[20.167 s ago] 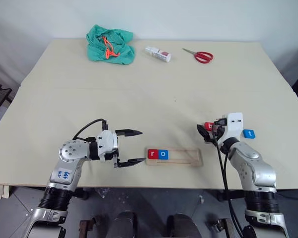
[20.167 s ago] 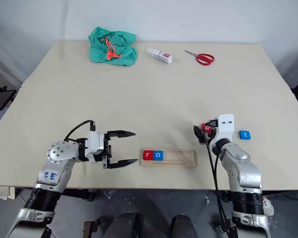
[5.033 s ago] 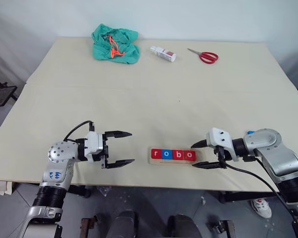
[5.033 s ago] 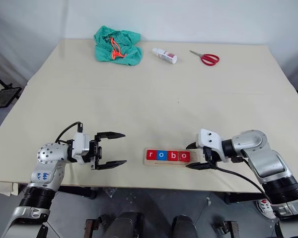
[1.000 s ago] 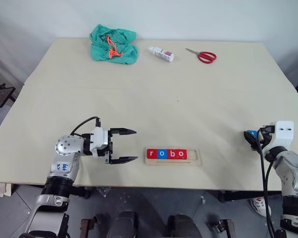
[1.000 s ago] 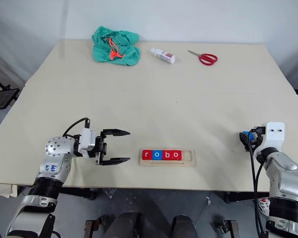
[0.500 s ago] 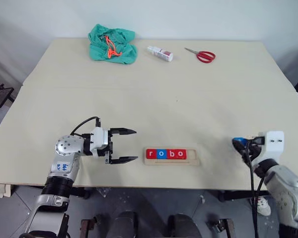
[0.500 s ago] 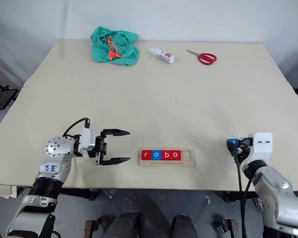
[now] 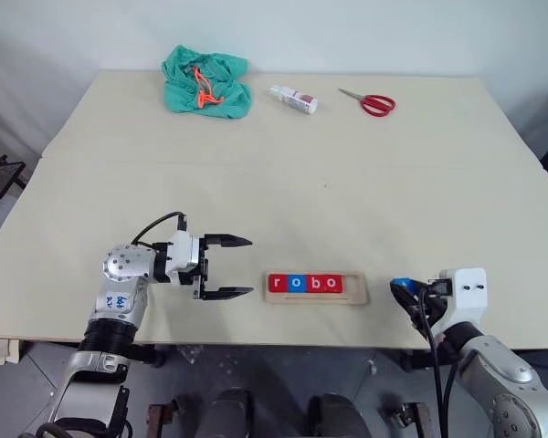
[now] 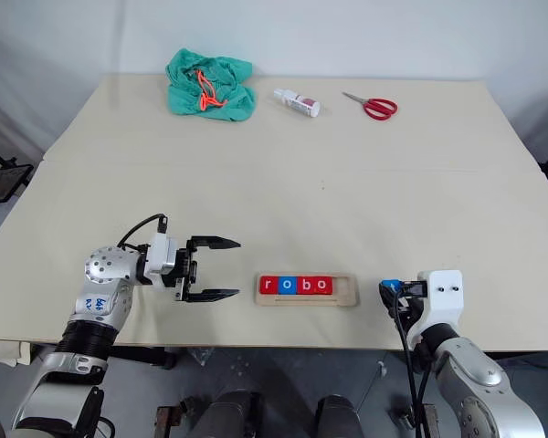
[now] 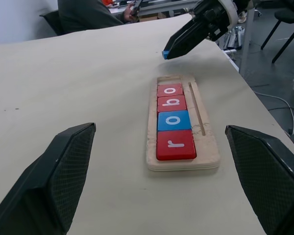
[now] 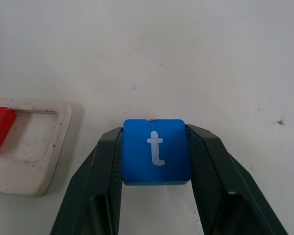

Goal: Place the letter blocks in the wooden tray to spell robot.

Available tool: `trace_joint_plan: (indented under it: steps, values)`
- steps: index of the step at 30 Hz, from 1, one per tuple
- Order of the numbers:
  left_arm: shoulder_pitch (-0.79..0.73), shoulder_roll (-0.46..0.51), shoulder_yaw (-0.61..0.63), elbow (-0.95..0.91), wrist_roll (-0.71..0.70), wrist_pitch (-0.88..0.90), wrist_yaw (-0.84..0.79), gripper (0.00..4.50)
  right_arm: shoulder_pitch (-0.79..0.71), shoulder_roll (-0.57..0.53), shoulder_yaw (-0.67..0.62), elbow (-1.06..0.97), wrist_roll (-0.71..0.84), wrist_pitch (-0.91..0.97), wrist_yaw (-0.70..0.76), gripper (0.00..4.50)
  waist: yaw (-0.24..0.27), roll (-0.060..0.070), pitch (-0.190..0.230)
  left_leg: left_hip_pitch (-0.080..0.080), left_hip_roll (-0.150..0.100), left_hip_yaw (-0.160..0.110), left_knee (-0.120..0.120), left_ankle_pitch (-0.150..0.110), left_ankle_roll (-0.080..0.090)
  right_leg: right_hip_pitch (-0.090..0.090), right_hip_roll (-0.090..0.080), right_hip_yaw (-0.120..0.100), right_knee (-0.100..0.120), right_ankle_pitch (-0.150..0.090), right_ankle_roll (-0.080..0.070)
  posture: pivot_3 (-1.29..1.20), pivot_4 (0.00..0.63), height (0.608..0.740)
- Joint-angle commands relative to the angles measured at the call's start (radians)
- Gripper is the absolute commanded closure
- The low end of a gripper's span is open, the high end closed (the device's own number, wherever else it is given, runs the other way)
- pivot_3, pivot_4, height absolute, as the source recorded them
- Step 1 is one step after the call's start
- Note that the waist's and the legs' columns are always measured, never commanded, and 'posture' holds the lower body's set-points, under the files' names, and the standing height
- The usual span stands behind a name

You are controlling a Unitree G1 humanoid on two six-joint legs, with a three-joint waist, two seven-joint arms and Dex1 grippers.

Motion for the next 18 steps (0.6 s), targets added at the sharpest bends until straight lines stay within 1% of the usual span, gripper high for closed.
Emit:
trace_joint_plan:
  steps: [1,6,8,11,15,18]
  values:
    - [0.008,0.008,0.011,-0.034,-0.004,-0.008,0.009,0.00,0.004,-0.015,0.001,-0.003,-0.005,-0.043,0.020,1.64,0.000,0.000,0.000,0.000,0.000,0.000,0.000,0.000,0.000,0.000,0.000,0.000,0.000,0.000,0.000,0.00,0.150,0.740]
    - [0.025,0.012,0.013,-0.053,-0.005,-0.004,0.023,0.00,0.011,-0.024,-0.012,0.014,-0.006,-0.078,0.048,0.02,0.000,0.000,0.000,0.000,0.000,0.000,0.000,0.000,0.000,0.000,0.000,0.000,0.000,0.000,0.000,0.00,0.150,0.740]
    - [0.028,0.012,0.013,-0.058,-0.005,-0.002,0.030,0.00,0.006,-0.066,-0.031,0.042,-0.008,-0.142,0.120,0.02,0.000,0.000,0.000,0.000,0.000,0.000,0.000,0.000,0.000,0.000,0.000,0.000,0.000,0.000,0.000,0.00,0.150,0.740]
    - [0.039,0.011,0.011,-0.067,-0.004,-0.002,0.037,0.00,-0.005,-0.205,-0.058,0.155,-0.013,-0.294,0.345,0.02,0.001,0.000,0.000,0.000,-0.001,0.000,0.000,0.000,0.000,0.000,0.000,0.000,0.000,0.000,0.000,0.00,0.150,0.740]
    - [0.035,0.011,0.012,-0.062,-0.004,-0.002,0.041,0.00,-0.048,-0.363,-0.067,0.322,-0.008,-0.412,0.570,0.02,0.001,0.000,0.000,0.000,0.000,0.001,0.000,0.000,0.000,0.001,0.000,0.000,-0.001,0.000,0.000,0.00,0.150,0.740]
    - [0.036,0.011,0.013,-0.063,-0.004,-0.004,0.045,0.00,-0.113,-0.495,-0.047,0.474,-0.021,-0.492,0.760,0.02,0.001,0.000,0.000,0.000,0.000,0.001,0.000,0.000,0.000,0.001,0.000,0.000,-0.001,0.000,0.000,0.00,0.150,0.740]
